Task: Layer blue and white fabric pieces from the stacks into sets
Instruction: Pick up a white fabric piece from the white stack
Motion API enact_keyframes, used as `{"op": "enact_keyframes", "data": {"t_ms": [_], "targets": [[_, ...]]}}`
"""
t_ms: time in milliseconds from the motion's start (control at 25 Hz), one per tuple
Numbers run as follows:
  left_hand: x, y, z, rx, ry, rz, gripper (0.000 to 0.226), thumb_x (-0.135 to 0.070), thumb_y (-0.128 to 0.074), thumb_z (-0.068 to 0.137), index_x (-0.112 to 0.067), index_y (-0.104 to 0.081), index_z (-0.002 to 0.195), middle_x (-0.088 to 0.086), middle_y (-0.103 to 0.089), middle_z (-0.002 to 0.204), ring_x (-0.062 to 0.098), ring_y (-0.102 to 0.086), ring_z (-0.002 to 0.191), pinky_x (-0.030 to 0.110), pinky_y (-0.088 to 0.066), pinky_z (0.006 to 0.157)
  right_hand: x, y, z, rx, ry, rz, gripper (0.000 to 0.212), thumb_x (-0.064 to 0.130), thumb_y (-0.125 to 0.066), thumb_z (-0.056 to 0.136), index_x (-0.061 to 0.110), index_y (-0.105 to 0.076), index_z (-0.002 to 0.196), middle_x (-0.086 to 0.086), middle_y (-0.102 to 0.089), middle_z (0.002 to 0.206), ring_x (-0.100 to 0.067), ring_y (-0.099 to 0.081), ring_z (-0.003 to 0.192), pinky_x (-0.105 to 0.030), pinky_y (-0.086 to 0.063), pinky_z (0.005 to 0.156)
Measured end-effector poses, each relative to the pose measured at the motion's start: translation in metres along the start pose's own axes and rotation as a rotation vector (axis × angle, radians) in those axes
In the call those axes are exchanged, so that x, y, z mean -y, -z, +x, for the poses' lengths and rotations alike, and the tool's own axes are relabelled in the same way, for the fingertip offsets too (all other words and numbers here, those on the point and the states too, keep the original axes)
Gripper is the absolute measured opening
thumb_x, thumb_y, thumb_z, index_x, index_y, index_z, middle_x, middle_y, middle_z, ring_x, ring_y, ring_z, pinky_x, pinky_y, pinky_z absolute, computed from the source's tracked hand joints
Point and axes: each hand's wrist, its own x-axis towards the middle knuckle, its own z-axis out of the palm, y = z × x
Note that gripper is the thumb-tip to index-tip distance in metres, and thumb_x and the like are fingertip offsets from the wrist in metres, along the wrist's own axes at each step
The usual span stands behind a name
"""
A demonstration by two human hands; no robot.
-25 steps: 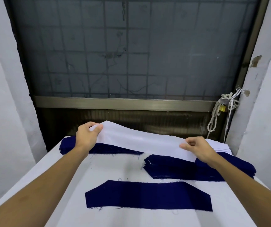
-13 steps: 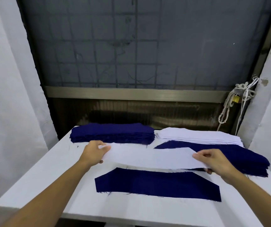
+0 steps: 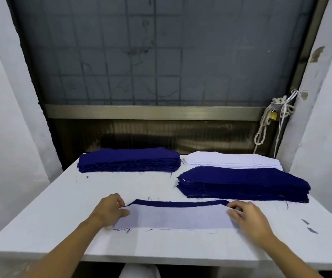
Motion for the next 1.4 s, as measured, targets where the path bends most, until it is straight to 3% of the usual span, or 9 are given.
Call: {"op": "enact_keyframes", "data": {"t_ms": [120, 200, 320, 640, 920, 1080, 1240, 1400], "targets": [[0.004, -0.005, 0.0, -0.002, -0.048, -0.044, 0.024, -0.028, -0.072, 0.094, -0.015, -0.061, 0.077, -0.007, -0.058, 0.073, 0.015, -0.055, 0.072, 0.023, -0.038, 0.061, -0.003, -0.006, -0.007, -0.129, 0.039, -0.03, 0.012, 0.024, -0.066, 0.097, 0.024, -0.072, 0.108, 0.016, -0.067, 0.099, -0.009, -0.061, 0.096, -0.027, -0.051, 0.078], [0.005, -0.007, -0.002, -0.012, -0.072, -0.022, 0.042, -0.033, -0.067, 0.098, -0.016, -0.047, 0.064, -0.006, -0.045, 0.063, 0.017, -0.043, 0.064, 0.028, -0.031, 0.058, -0.001, -0.005, -0.006, -0.164, 0.013, -0.003, 0.008, 0.022, -0.066, 0.097, 0.024, -0.071, 0.103, 0.012, -0.068, 0.099, -0.008, -0.062, 0.088, -0.027, -0.053, 0.076], [0.007, -0.012, -0.004, -0.061, -0.092, -0.088, 0.051, -0.038, -0.064, 0.099, -0.017, -0.033, 0.064, -0.004, -0.031, 0.061, 0.017, -0.03, 0.06, 0.033, -0.023, 0.06, 0.0, -0.003, -0.002, -0.188, -0.053, -0.014, 0.005, 0.024, -0.065, 0.098, 0.028, -0.066, 0.095, 0.01, -0.068, 0.096, -0.008, -0.062, 0.081, -0.032, -0.055, 0.072], [0.004, -0.026, -0.008, -0.217, 0.017, -0.109, 0.057, -0.059, -0.067, 0.089, -0.016, -0.042, 0.062, -0.003, -0.044, 0.056, 0.02, -0.042, 0.056, 0.033, -0.031, 0.057, -0.006, -0.009, 0.004, -0.221, -0.056, -0.139, 0.008, 0.023, -0.063, 0.099, 0.022, -0.067, 0.106, 0.005, -0.067, 0.104, -0.013, -0.061, 0.086, -0.032, -0.055, 0.071], [0.003, -0.032, -0.01, -0.346, 0.053, 0.116, 0.068, -0.069, -0.066, 0.084, -0.016, -0.032, 0.058, -0.002, -0.037, 0.05, 0.019, -0.037, 0.051, 0.031, -0.028, 0.051, 0.0, -0.008, -0.003, -0.207, -0.03, -0.28, 0.013, 0.019, -0.055, 0.101, 0.025, -0.066, 0.105, 0.009, -0.057, 0.098, -0.011, -0.054, 0.095, -0.03, -0.054, 0.069], [-0.001, -0.026, -0.005, -0.312, 0.091, 0.226, 0.067, -0.076, -0.059, 0.083, -0.016, -0.04, 0.061, -0.003, -0.051, 0.057, 0.016, -0.047, 0.053, 0.027, -0.035, 0.05, 0.004, -0.006, -0.004, -0.196, -0.012, -0.323, 0.015, 0.015, -0.058, 0.098, 0.025, -0.068, 0.098, 0.012, -0.053, 0.1, -0.009, -0.048, 0.097, -0.024, -0.051, 0.064], [-0.02, -0.002, 0.011, -0.159, 0.146, 0.406, 0.055, -0.076, -0.059, 0.084, -0.021, -0.054, 0.088, -0.006, -0.062, 0.084, 0.012, -0.058, 0.074, 0.028, -0.049, 0.064, 0.009, 0.001, 0.005, -0.219, -0.007, -0.357, 0.019, 0.011, -0.064, 0.093, 0.026, -0.073, 0.087, 0.016, -0.055, 0.098, -0.009, -0.045, 0.094, -0.022, -0.049, 0.064], [-0.065, 0.021, 0.042, -0.173, 0.012, 0.306, 0.043, -0.062, -0.06, 0.093, -0.019, -0.057, 0.096, -0.003, -0.066, 0.089, 0.014, -0.061, 0.082, 0.033, -0.055, 0.075, 0.026, 0.024, 0.042, -0.29, 0.029, -0.299, 0.015, 0.017, -0.066, 0.093, 0.027, -0.072, 0.084, 0.016, -0.057, 0.092, -0.008, -0.048, 0.089, -0.021, -0.047, 0.062]]}}
